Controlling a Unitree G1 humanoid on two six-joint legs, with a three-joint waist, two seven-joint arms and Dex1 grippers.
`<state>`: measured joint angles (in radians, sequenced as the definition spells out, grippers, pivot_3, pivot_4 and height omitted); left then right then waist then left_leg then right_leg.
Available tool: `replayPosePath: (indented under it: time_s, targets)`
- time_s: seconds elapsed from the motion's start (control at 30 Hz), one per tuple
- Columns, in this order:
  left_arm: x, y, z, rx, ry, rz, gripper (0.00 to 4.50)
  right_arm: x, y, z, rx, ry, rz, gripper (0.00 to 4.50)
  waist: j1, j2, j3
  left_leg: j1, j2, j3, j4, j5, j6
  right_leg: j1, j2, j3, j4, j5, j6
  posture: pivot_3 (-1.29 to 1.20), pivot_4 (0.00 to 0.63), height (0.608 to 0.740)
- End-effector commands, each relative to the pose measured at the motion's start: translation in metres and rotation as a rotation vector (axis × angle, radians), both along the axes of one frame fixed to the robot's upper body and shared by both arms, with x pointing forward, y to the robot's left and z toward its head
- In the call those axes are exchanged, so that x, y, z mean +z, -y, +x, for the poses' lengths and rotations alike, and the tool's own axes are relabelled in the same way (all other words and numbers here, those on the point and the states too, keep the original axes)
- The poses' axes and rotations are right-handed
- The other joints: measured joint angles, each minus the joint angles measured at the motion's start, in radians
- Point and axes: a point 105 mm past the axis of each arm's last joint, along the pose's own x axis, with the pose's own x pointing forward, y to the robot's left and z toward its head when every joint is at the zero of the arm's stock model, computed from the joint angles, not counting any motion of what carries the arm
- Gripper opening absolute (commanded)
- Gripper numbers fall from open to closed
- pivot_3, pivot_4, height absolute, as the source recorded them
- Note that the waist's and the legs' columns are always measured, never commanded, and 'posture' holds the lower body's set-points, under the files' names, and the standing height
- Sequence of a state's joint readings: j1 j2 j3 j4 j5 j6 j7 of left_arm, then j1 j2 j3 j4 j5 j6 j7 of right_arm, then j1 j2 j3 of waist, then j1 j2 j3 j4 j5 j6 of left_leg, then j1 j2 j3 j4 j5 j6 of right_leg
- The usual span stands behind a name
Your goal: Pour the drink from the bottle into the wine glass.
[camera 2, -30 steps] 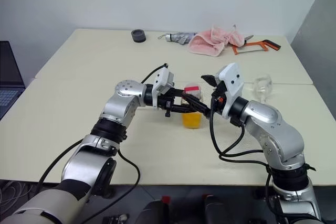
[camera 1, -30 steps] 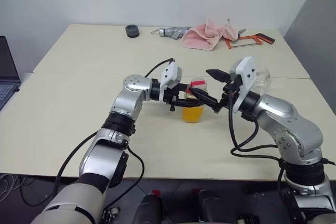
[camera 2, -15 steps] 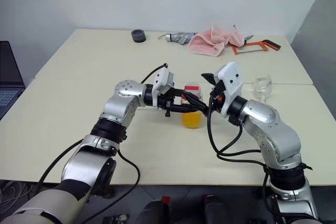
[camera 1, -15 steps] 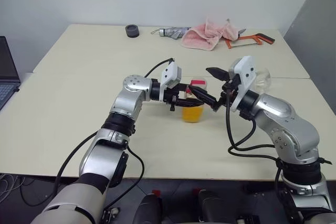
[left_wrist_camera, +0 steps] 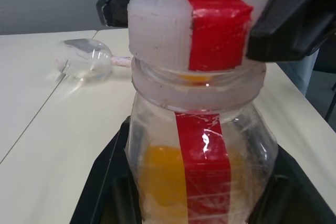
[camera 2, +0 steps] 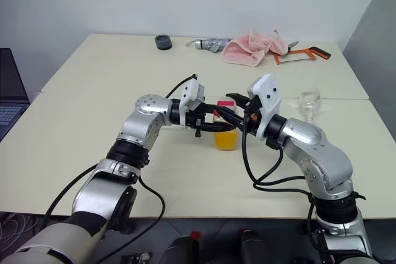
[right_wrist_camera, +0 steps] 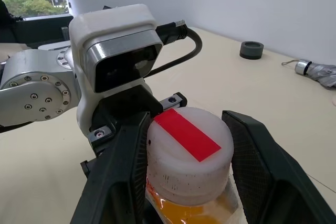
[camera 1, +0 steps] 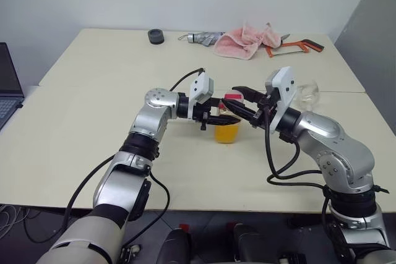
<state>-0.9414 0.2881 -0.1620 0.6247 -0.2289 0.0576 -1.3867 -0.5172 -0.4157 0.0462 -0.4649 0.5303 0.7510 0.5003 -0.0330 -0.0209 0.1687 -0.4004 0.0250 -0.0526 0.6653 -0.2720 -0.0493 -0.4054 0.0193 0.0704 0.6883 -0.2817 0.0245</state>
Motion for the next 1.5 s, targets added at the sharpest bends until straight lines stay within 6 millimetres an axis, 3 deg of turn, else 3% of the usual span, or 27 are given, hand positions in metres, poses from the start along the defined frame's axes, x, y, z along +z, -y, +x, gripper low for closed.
replayPosePath:
  time_s: [0.03,0.47,0.73,0.8,0.97,1.1,1.2,1.33,1.47,1.5]
  targets:
    - [0.017,0.000,-0.003,-0.015,0.062,-0.041,1.85,0.011,0.001,-0.005,0.002,0.055,0.009,1.85,0.000,0.000,0.000,0.000,0.000,0.000,0.000,0.000,0.000,0.000,0.000,0.000,0.000,0.000,0.000,0.00,0.150,0.740]
    - [0.016,-0.001,-0.004,-0.012,0.052,-0.049,1.84,0.042,0.017,-0.003,-0.067,0.103,0.243,1.76,0.000,0.000,0.000,0.000,0.000,0.000,0.000,0.000,0.000,0.000,-0.001,0.000,0.000,0.000,0.000,0.00,0.150,0.740]
    - [0.015,0.000,-0.005,-0.008,0.050,-0.055,1.84,0.041,0.040,-0.011,-0.151,0.130,0.205,1.74,0.000,0.000,0.000,0.000,0.000,0.000,0.000,0.000,0.000,0.000,-0.001,0.000,0.000,0.000,0.000,0.00,0.150,0.740]
    - [0.015,-0.002,-0.005,0.001,0.051,-0.057,1.84,0.031,0.053,-0.020,-0.176,0.113,0.143,1.74,0.002,0.000,0.000,0.000,0.000,0.000,0.000,0.000,0.000,0.000,-0.001,0.000,0.000,0.000,0.000,0.00,0.150,0.740]
    - [0.014,-0.005,-0.002,0.022,0.046,-0.064,1.84,-0.020,0.096,-0.045,-0.284,-0.047,-0.014,1.74,0.005,0.000,0.000,-0.001,-0.001,0.000,-0.001,0.000,0.000,0.000,-0.001,0.000,-0.003,0.000,0.000,0.00,0.150,0.740]
    - [0.016,-0.006,0.000,0.033,0.044,-0.072,1.84,-0.075,0.156,-0.047,-0.583,-0.164,-0.130,1.74,0.003,0.000,0.000,-0.001,-0.001,0.000,-0.001,0.000,0.000,0.001,-0.001,0.000,-0.002,0.000,0.000,0.00,0.150,0.740]
    - [0.017,-0.007,0.002,0.042,0.045,-0.076,1.84,-0.108,0.190,-0.049,-0.752,-0.219,-0.181,1.74,-0.002,0.000,0.000,0.001,-0.001,0.002,-0.001,0.000,0.000,0.001,-0.001,0.002,-0.001,0.000,0.001,0.00,0.150,0.740]
    - [0.019,-0.011,0.004,0.056,0.050,-0.077,1.84,-0.118,0.200,-0.050,-0.798,-0.231,-0.140,3.06,-0.003,0.000,0.000,0.002,0.000,0.002,0.000,0.000,0.000,0.001,0.002,0.002,0.001,-0.002,0.003,0.00,0.150,0.740]
    - [0.022,-0.016,0.009,0.105,0.055,-0.092,1.84,-0.108,0.196,-0.050,-0.751,-0.221,-0.071,4.42,-0.002,0.000,0.000,0.002,0.001,0.001,0.000,0.000,0.000,0.001,0.003,0.002,0.001,-0.002,0.002,0.00,0.150,0.740]
    - [0.024,-0.019,0.012,0.131,0.053,-0.104,1.84,-0.102,0.193,-0.051,-0.725,-0.211,-0.057,4.50,-0.002,0.000,0.000,0.002,0.001,0.001,0.000,0.000,0.000,0.001,0.002,0.002,0.001,-0.001,0.002,0.00,0.150,0.740]
